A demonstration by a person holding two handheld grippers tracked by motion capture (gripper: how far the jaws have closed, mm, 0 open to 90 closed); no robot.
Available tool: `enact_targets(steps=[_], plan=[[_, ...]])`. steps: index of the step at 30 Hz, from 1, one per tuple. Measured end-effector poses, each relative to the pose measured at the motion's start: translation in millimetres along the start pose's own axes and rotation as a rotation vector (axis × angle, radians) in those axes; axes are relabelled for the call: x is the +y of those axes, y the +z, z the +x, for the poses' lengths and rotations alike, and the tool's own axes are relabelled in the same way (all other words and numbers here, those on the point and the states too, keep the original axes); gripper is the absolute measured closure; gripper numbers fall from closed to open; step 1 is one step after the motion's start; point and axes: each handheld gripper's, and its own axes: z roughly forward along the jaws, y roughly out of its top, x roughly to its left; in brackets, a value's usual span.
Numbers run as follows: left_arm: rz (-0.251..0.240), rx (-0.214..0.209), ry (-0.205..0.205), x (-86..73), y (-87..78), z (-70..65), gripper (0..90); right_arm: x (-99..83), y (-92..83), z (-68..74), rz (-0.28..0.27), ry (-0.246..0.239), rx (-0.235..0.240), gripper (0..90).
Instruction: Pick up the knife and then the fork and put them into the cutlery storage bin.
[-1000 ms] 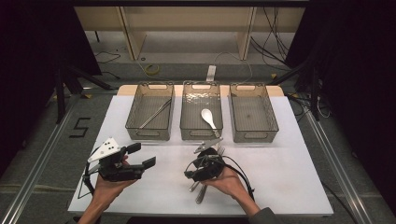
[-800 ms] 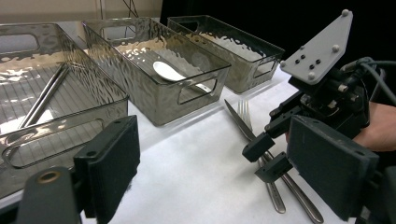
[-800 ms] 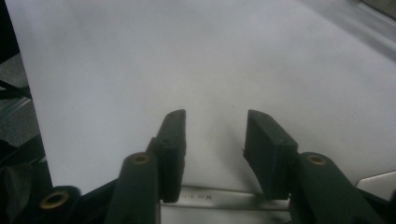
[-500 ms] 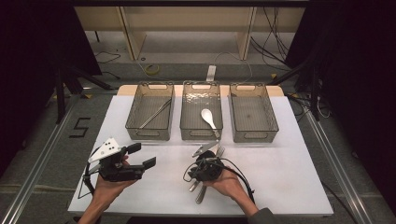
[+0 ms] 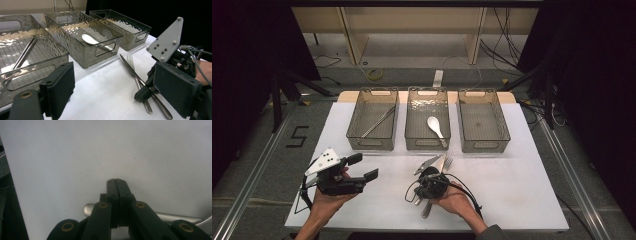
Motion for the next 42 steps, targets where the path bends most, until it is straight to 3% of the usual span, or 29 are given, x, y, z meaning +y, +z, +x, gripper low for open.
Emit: enact_targets(steps=[1, 2, 3, 5, 7, 8, 9, 10, 11, 16, 17, 18, 19, 20, 22, 23, 31, 42], plan=[[0.001, 0.000, 0.002, 0.0, -0.2, 0.1, 17.0, -0.1, -2.0, 2.3, 0.016, 0.023, 0.011, 90.0], [0.001, 0.000, 0.002, 0.0, -0.2, 0.1, 17.0, -2.0, -1.1, 1.4, 0.003, -0.010, -0.004, 90.0], [0.001, 0.000, 0.001, -0.1, -0.2, -0.1, 17.0, -2.0, -2.9, 3.5, 0.015, 0.016, 0.005, 90.0], [0.003, 0.001, 0.005, -0.2, -0.3, -0.6, 17.0, -3.5, -2.7, 3.2, 0.015, -0.003, -0.011, 90.0], [0.001, 0.003, 0.004, -0.3, -0.5, -1.0, 17.0, -3.5, -5.0, 4.4, 0.030, 0.030, 0.005, 90.0], [0.004, 0.003, 0.008, -0.3, -0.9, -0.8, 17.0, -5.0, -4.3, 3.4, 0.023, -0.003, -0.010, 90.0], [0.002, 0.004, 0.009, -0.4, -1.1, -0.8, 17.0, -5.4, -4.7, 3.8, 0.026, -0.007, -0.013, 90.0], [0.000, 0.006, 0.005, -0.5, -1.2, -0.8, 17.0, -5.1, -6.8, 5.9, 0.042, 0.019, 0.000, 90.0], [0.000, 0.007, 0.003, -0.5, -1.5, -0.7, 17.0, -6.7, -5.8, 4.7, 0.032, -0.014, -0.018, 90.0], [0.001, 0.009, 0.003, -1.0, -2.5, -0.2, 17.0, -12.5, -11.5, 4.9, 0.056, -0.011, -0.013, 90.0], [0.001, 0.009, 0.003, -1.1, -2.6, -0.3, 17.0, -12.3, -13.6, 6.3, 0.070, 0.016, 0.002, 90.0], [0.001, 0.010, 0.003, -1.1, -2.7, -0.4, 17.0, -14.7, -13.5, 4.7, 0.066, -0.020, -0.017, 90.0], [-0.001, 0.009, 0.001, -1.1, -2.7, -0.4, 17.0, -14.4, -15.8, 6.7, 0.082, 0.015, -0.001, 90.0], [-0.001, 0.009, 0.001, -1.2, -2.8, -0.3, 17.0, -16.5, -15.8, 5.3, 0.077, -0.015, -0.016, 90.0], [-0.002, 0.008, 0.000, -1.2, -2.9, -0.3, 17.0, -18.4, -19.1, 6.0, 0.096, -0.002, -0.010, 90.0], [-0.002, 0.008, 0.000, -1.2, -2.8, -0.3, 17.0, -20.2, -20.9, 3.8, 0.108, -0.022, -0.007, 90.0], [0.000, 0.008, 0.003, -1.2, -2.5, -0.5, 17.0, -34.9, -32.8, -6.7, 0.131, 0.004, 0.009, 90.0], [-0.002, 0.009, 0.006, -1.1, -2.9, -0.8, 17.0, -54.6, -51.2, -24.9, 0.157, 0.045, -0.025, 90.0]])
